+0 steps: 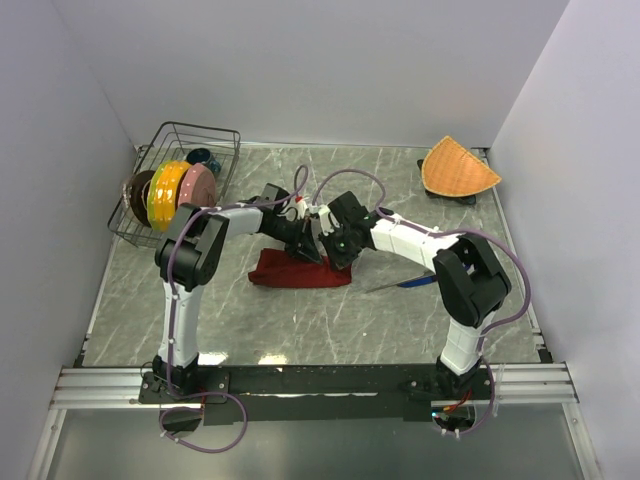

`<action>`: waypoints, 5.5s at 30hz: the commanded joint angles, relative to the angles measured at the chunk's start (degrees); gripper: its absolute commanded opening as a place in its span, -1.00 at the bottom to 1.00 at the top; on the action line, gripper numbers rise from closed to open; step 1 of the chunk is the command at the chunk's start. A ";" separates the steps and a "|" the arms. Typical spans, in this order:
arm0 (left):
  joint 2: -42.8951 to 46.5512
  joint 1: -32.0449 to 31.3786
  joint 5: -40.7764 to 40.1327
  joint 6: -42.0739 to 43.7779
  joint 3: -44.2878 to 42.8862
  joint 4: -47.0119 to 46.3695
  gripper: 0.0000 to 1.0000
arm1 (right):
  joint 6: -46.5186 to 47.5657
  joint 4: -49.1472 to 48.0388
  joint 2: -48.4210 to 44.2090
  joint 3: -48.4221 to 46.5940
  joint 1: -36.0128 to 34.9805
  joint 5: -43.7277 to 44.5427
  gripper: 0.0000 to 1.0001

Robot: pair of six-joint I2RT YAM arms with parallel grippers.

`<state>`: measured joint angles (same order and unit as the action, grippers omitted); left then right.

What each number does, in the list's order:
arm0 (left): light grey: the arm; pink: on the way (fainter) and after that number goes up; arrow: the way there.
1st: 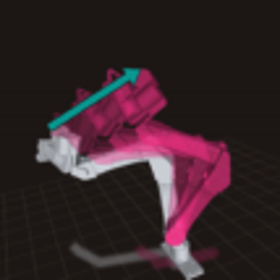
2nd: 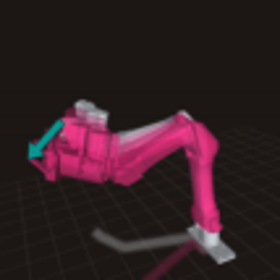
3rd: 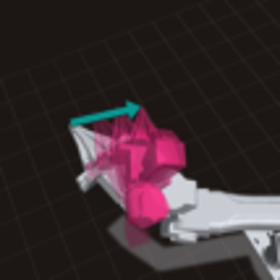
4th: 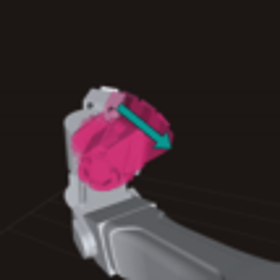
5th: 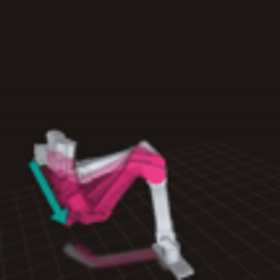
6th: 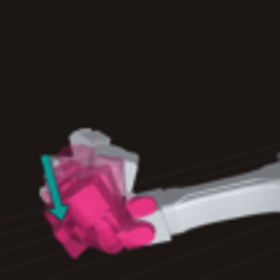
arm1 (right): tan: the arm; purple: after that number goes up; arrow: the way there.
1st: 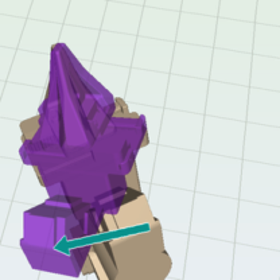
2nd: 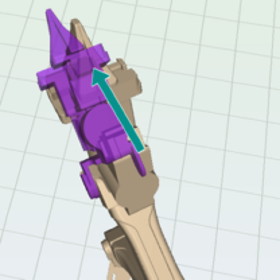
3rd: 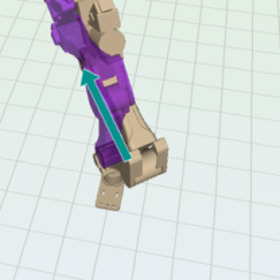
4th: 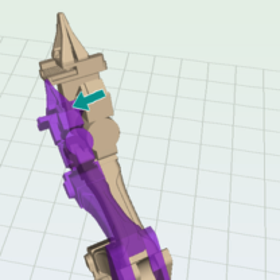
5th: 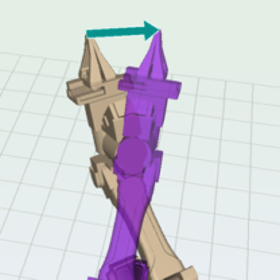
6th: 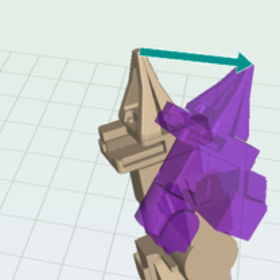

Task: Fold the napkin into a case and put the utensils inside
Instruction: Insert the top corner of the smaller rectangle folded napkin into the folded napkin.

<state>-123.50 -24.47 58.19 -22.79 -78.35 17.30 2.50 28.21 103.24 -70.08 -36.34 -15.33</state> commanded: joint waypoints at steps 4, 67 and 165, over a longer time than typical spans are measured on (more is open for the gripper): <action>-4.02 1.17 -2.29 1.60 -0.85 -1.22 -0.98 | 0.84 -0.70 -1.02 -3.30 0.38 3.02 -1.00; -8.50 1.35 -2.03 1.95 -7.00 0.10 -0.99 | 2.16 -4.74 -0.14 -1.02 -7.17 25.70 -1.00; -3.06 -1.28 1.83 6.35 -7.70 2.30 -0.79 | -5.58 -11.86 -1.81 3.37 -0.23 16.13 -1.00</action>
<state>-128.70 -25.19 59.02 -16.10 -84.58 19.97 -2.11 18.41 104.99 -67.16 -37.47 1.98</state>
